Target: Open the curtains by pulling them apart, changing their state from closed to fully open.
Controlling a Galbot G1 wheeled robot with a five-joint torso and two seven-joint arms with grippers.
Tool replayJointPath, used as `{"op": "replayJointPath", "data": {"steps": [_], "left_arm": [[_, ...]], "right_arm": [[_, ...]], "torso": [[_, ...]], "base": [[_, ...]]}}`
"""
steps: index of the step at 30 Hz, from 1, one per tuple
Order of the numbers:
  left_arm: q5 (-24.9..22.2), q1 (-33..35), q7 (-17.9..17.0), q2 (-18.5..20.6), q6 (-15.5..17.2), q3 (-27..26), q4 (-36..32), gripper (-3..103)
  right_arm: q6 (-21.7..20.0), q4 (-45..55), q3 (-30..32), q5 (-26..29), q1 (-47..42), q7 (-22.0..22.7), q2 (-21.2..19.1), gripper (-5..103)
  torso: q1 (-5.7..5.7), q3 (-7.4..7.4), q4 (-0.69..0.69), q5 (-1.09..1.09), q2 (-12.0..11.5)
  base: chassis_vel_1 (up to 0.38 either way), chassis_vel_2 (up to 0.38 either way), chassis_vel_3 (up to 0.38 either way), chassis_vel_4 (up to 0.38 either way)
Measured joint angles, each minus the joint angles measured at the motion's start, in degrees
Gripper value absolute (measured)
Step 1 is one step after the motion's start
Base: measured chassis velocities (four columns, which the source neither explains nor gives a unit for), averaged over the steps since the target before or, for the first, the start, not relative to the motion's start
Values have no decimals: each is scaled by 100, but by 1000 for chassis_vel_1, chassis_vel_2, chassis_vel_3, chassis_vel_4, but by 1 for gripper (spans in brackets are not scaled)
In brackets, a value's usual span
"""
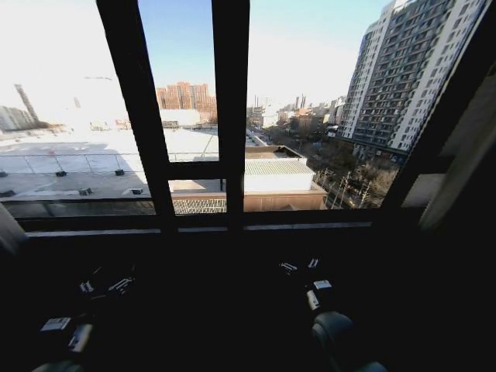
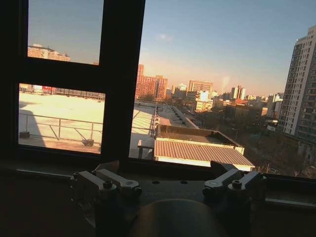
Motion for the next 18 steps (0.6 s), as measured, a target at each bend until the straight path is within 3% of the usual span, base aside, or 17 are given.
{"op": "replayJointPath", "data": {"steps": [9,13,18], "left_arm": [[-67,-41,-31,-8,-38,-92,-34,100],[-125,-33,-31,-25,-62,-106,-55,100],[-129,-41,-30,-44,-103,-98,-56,100]], "right_arm": [[207,-82,9,-9,1,12,35,100],[207,-63,2,8,12,16,50,100],[164,-24,0,18,28,31,52,100]], "torso": [[-9,-5,5,-3,6],[-9,-4,-4,0,6],[3,3,0,0,-4]], "base": [[297,-259,-292,292],[61,-41,-112,114],[-2,15,12,-3]]}}
